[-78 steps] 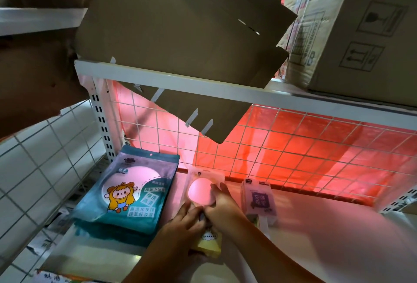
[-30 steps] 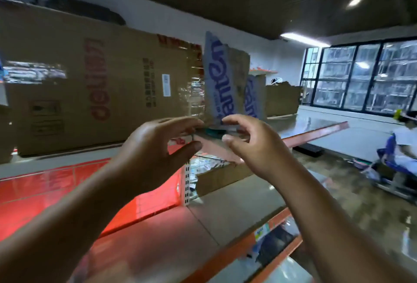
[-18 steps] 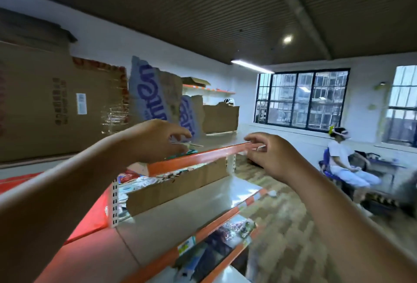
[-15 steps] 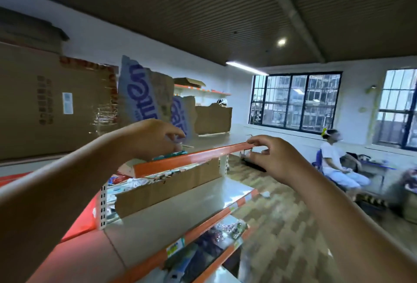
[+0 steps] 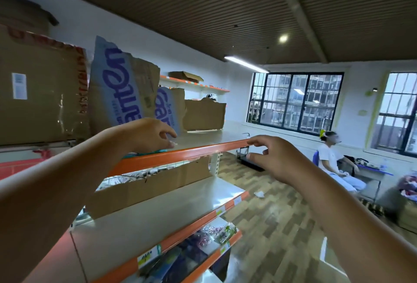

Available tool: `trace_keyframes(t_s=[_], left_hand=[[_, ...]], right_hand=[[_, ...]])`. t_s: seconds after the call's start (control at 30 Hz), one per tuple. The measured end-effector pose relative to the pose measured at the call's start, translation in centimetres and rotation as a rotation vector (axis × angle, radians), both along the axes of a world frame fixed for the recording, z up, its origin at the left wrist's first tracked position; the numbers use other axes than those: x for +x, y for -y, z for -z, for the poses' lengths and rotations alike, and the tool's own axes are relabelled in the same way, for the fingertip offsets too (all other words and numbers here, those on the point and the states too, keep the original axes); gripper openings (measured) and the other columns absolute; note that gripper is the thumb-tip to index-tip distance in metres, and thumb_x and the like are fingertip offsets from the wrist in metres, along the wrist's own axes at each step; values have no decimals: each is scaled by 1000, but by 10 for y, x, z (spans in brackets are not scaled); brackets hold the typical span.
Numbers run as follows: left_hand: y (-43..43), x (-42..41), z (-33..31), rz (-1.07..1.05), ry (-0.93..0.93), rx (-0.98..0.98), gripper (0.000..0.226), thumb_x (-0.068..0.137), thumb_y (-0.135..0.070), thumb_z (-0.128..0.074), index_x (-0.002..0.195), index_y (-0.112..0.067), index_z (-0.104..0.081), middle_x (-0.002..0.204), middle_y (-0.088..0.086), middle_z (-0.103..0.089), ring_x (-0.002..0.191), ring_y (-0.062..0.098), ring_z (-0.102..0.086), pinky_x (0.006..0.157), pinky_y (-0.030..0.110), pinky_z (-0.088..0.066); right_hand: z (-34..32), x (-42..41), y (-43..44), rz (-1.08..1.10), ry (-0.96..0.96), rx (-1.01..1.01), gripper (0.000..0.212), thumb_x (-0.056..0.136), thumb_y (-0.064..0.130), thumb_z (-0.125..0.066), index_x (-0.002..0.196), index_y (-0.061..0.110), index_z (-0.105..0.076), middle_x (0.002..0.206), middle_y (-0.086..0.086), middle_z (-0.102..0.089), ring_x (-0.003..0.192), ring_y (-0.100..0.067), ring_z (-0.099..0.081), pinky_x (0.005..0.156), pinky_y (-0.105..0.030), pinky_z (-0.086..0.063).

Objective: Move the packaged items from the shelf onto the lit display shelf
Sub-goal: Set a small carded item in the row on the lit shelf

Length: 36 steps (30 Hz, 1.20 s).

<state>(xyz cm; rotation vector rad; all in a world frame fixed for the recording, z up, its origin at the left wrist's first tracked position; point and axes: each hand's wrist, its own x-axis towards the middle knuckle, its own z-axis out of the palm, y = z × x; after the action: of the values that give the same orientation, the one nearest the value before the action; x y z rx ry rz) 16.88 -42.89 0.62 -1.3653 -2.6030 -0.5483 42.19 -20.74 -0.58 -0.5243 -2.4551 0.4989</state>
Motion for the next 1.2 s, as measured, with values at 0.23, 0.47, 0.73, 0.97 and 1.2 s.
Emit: trace_keyframes(t_s=[0.23, 0.47, 0.73, 0.97, 1.2], left_hand=[[-45, -57, 17, -129, 16, 30, 39, 96, -49, -64, 134, -39, -60, 122, -14, -67, 99, 13, -63, 88, 24, -55], [-108, -134, 24, -253, -22, 12, 30, 102, -38, -54, 131, -34, -61, 123, -4, -66, 95, 7, -60, 79, 28, -49], [-167, -185, 30, -425, 39, -168, 29, 101, -29, -52, 126, -31, -65, 124, -1, -63, 100, 15, -59, 93, 38, -53], [-199, -220, 33, -562, 84, -412, 51, 84, -65, -68, 106, -19, -65, 93, -1, -66, 86, 18, -64, 85, 35, -51], [-237, -245, 32, -561, 118, -453, 23, 86, -34, -73, 104, -20, -71, 100, 2, -70, 93, 20, -69, 87, 36, -57]], right_hand=[[12, -75, -59, -87, 35, 39, 23, 90, 35, -69, 111, 42, -61, 106, 14, -65, 84, -7, -61, 71, -29, -50], [24, -163, -121, -168, 80, 7, 37, 84, 46, -65, 120, 47, -60, 109, 17, -65, 80, -6, -61, 72, -28, -49], [16, -230, -165, -228, 91, 10, 38, 88, 46, -64, 125, 46, -59, 131, 19, -57, 112, -6, -57, 87, -29, -48], [22, -288, -180, -334, 95, 20, 40, 91, 43, -64, 131, 39, -60, 135, 16, -58, 115, -9, -58, 78, -25, -45], [32, -368, -211, -496, 87, -44, 37, 89, 41, -69, 125, 36, -64, 125, 15, -61, 98, -9, -62, 75, -26, -51]])
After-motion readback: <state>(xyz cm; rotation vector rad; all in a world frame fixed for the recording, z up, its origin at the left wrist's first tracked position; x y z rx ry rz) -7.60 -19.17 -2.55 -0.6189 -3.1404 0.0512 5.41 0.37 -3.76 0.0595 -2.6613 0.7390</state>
